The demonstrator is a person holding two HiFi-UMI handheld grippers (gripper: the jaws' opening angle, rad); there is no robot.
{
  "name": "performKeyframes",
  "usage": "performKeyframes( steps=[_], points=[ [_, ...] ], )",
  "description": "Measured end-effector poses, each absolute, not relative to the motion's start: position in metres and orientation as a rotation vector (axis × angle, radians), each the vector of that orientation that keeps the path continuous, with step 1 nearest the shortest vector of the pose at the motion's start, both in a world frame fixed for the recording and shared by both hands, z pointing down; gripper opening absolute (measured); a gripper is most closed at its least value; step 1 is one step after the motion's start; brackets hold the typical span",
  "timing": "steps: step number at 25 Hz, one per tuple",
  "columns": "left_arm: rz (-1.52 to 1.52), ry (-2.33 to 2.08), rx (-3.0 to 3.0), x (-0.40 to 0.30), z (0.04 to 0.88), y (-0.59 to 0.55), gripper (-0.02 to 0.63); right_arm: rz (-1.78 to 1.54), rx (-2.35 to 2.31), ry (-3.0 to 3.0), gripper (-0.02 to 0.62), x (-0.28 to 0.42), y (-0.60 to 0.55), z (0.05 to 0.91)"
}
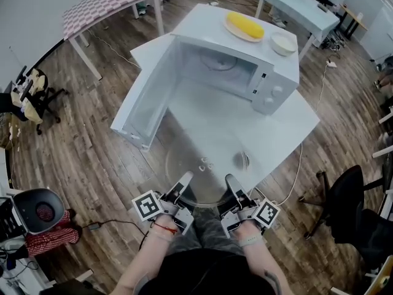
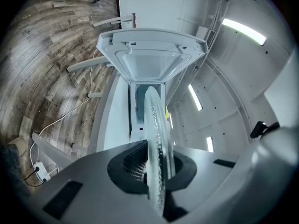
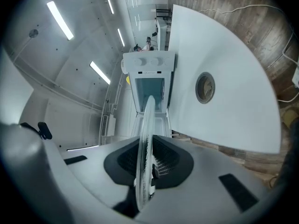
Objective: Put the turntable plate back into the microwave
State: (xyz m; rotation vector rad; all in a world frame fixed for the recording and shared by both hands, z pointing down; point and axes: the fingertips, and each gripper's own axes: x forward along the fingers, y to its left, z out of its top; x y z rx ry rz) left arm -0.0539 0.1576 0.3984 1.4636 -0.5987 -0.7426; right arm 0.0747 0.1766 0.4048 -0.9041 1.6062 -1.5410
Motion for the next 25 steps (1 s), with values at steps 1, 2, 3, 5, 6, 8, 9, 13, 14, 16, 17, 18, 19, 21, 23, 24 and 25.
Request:
performKeyframes(
  steps=[1,2,3,5,6,8,9,13,14,16,17,18,19,21,23,24,25],
  points=[
    [-0.745,-0.601,1.462,-0.052,0.399,0.152,0.031,-1.543,-0.902,1.608,0.041,0.077,0.171,0.405],
    [-0.748,-0.604,1.459,-0.050,0.399,0.147,0.031,-1.546,-0.899,1.610,0.041,0.079,0.165,0.406],
    [-0.750,-0.607,1.458,-0.048,0.400,0.141,0.031,-1.549,-0.897,1.610,0.041,0.081,0.159,0.406],
    [-0.755,-0.612,1.456,-0.043,0.402,0.131,0.031,-1.555,-0.895,1.614,0.041,0.086,0.148,0.408],
    [-0.758,-0.615,1.454,-0.041,0.403,0.126,0.031,-1.558,-0.893,1.618,0.041,0.088,0.143,0.409],
    [-0.768,-0.621,1.451,-0.036,0.404,0.118,0.031,-1.562,-0.884,1.631,0.041,0.093,0.133,0.410],
    [-0.774,-0.624,1.452,-0.034,0.404,0.114,0.031,-1.564,-0.879,1.638,0.041,0.095,0.128,0.410],
    [-0.794,-0.639,1.451,-0.029,0.406,0.102,0.031,-1.569,-0.868,1.655,0.041,0.101,0.113,0.413],
    [-0.796,-0.645,1.448,-0.029,0.407,0.100,0.031,-1.574,-0.865,1.655,0.041,0.101,0.111,0.413],
    [-0.801,-0.655,1.440,-0.028,0.408,0.097,0.031,-1.585,-0.861,1.653,0.041,0.101,0.106,0.414],
    [-0.806,-0.658,1.436,-0.028,0.408,0.095,0.031,-1.591,-0.858,1.653,0.041,0.101,0.104,0.413],
    [-0.811,-0.660,1.432,-0.028,0.408,0.094,0.031,-1.596,-0.855,1.654,0.041,0.101,0.102,0.413],
    [-0.814,-0.662,1.430,-0.027,0.408,0.093,0.031,-1.599,-0.852,1.656,0.041,0.102,0.101,0.413],
    [-0.813,-0.669,1.434,-0.027,0.409,0.091,0.031,-1.602,-0.848,1.658,0.041,0.103,0.097,0.414],
    [-0.809,-0.672,1.440,-0.027,0.410,0.086,0.031,-1.600,-0.849,1.657,0.041,0.103,0.093,0.416],
    [-0.810,-0.670,1.441,-0.027,0.410,0.084,0.031,-1.598,-0.851,1.655,0.041,0.102,0.091,0.417],
    [-0.812,-0.667,1.442,-0.027,0.410,0.081,0.031,-1.599,-0.852,1.651,0.041,0.102,0.089,0.417]
  ],
)
